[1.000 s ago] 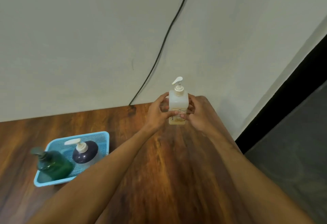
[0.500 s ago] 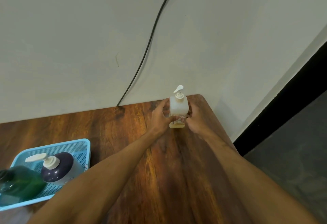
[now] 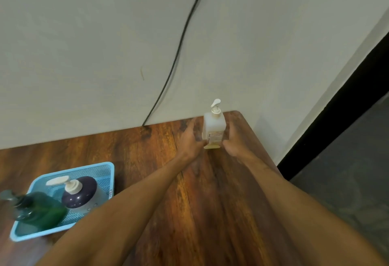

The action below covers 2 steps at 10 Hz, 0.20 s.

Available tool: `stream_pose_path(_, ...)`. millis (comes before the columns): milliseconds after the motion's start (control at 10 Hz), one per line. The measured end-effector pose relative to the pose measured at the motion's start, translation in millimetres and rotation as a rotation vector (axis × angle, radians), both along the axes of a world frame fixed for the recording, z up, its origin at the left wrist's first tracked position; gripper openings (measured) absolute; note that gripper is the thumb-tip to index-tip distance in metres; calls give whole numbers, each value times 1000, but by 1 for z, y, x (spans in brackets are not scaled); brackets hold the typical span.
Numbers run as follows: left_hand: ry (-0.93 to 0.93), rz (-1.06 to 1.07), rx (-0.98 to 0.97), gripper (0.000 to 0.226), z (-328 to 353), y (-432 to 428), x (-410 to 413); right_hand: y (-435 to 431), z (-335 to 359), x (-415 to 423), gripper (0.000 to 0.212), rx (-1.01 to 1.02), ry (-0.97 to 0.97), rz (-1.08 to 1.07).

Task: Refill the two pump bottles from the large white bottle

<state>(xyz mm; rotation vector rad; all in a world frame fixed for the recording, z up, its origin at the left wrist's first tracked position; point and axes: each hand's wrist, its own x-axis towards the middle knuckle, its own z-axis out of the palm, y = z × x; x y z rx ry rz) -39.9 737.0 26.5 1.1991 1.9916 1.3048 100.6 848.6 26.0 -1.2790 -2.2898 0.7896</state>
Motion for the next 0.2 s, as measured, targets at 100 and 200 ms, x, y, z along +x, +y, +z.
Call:
stream_pose_path(100,-48,21,-10,91,30,-32,-6,-22,17,8,105,-150,98,-53)
stream_pose_path(200,-63,66,-28,90,61,-70,-9,-69,59,11,89,-290,297,-133)
